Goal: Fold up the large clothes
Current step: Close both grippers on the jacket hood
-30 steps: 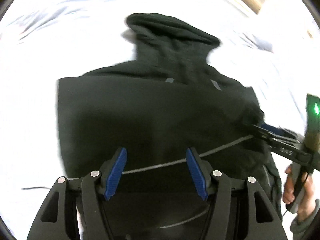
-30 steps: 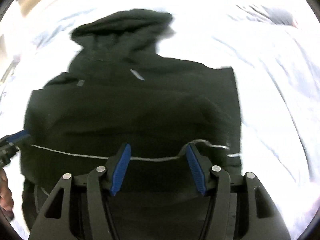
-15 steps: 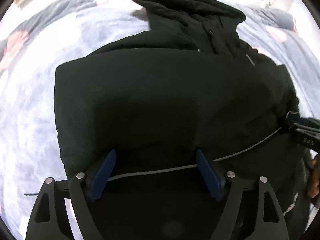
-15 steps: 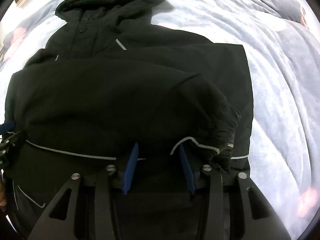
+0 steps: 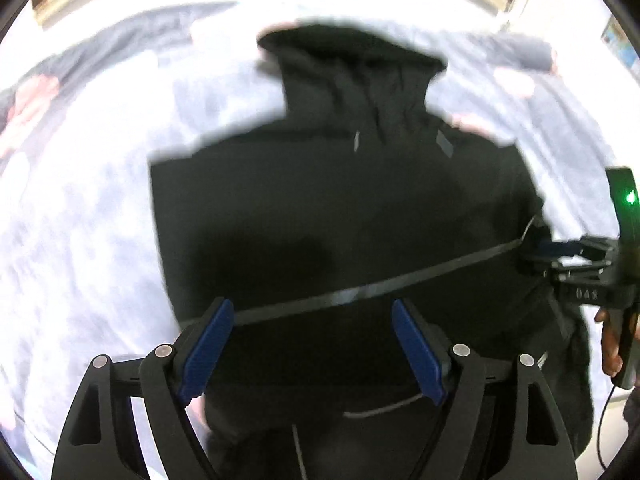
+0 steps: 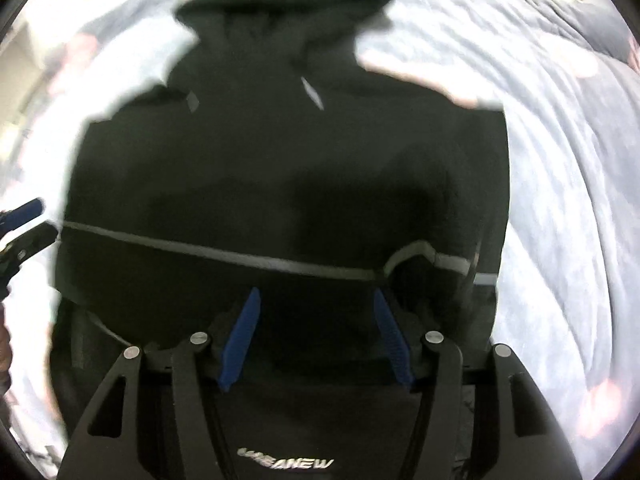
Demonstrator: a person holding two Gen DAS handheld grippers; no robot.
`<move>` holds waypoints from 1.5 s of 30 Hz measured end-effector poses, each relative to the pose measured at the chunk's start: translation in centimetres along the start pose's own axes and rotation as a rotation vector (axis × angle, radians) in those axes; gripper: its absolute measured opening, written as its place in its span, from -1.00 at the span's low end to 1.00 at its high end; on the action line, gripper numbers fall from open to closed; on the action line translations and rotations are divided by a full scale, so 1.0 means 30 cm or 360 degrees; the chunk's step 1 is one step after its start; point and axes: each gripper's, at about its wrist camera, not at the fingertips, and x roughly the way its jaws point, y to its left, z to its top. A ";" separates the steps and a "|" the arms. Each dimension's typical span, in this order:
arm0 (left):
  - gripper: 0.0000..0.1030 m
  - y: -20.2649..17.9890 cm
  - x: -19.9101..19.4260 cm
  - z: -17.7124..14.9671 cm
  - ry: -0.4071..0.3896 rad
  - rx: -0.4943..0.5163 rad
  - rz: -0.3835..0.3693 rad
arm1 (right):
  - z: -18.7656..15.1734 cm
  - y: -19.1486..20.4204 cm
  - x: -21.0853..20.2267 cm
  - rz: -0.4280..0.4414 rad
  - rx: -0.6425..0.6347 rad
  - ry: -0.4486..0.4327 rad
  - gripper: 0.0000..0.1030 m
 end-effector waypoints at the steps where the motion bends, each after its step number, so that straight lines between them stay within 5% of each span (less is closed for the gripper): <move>1: 0.60 0.006 -0.030 0.035 -0.0047 0.0001 -0.0006 | 0.044 -0.012 -0.039 0.0014 -0.0004 -0.0041 0.19; 9: 0.60 0.073 -0.075 0.443 -0.0327 -0.0062 -0.0022 | 0.493 -0.156 -0.093 0.0047 0.0077 -0.0276 0.20; 15: 0.60 0.170 0.185 0.707 -0.0262 -0.0221 -0.0052 | 0.761 -0.277 0.051 0.0111 0.0261 -0.0312 0.21; 20: 0.58 0.176 0.424 0.749 -0.0130 -0.0180 0.0021 | 0.855 -0.290 0.210 0.0091 0.0225 -0.0230 0.21; 23: 0.39 0.193 0.514 0.766 -0.0116 -0.0192 0.0045 | 0.905 -0.275 0.318 0.0006 0.0171 -0.0187 0.21; 24: 0.16 0.207 0.547 0.774 -0.0116 -0.0227 0.0046 | 0.919 -0.272 0.349 -0.0040 0.0164 -0.0178 0.21; 25: -0.35 0.220 0.567 0.778 -0.0112 -0.0249 0.0034 | 0.928 -0.271 0.374 -0.0098 0.0161 -0.0182 0.14; 26: -0.66 0.238 0.593 0.784 -0.0091 -0.0285 -0.0032 | 0.931 -0.270 0.378 -0.0131 0.0156 -0.0201 -0.25; 27: -0.76 0.259 0.598 0.785 -0.0076 -0.0338 -0.0080 | 0.931 -0.269 0.369 -0.0131 0.0143 -0.0232 -0.56; 28: -0.81 0.276 0.584 0.785 -0.0106 -0.0379 -0.0127 | 0.928 -0.272 0.342 -0.0100 0.0139 -0.0274 -0.79; 29: -0.83 0.301 0.553 0.785 -0.0164 -0.0421 -0.0205 | 0.920 -0.278 0.303 -0.0057 0.0139 -0.0341 -0.79; 33: -0.83 0.360 0.410 0.740 -0.0373 -0.0492 -0.0475 | 0.872 -0.286 0.249 0.0016 0.0098 -0.0464 -0.79; 35: -0.81 0.348 0.434 0.717 -0.0331 -0.0415 -0.0374 | 0.852 -0.292 0.311 0.0021 0.0076 -0.0417 -0.79; 36: -0.81 0.350 0.510 0.705 -0.0207 -0.0396 -0.0282 | 0.846 -0.298 0.362 0.0033 0.0086 -0.0365 -0.79; 39: -0.73 0.399 0.693 0.663 0.0048 -0.0498 -0.0355 | 0.819 -0.327 0.517 0.0118 0.0138 -0.0178 -0.69; 41: -0.67 0.421 0.689 0.656 0.0018 -0.0539 -0.0423 | 0.817 -0.339 0.511 0.0155 0.0166 -0.0184 -0.56; 45: -0.11 0.423 0.583 0.653 -0.0074 -0.0459 -0.0307 | 0.814 -0.353 0.417 0.0155 0.0140 -0.0168 -0.09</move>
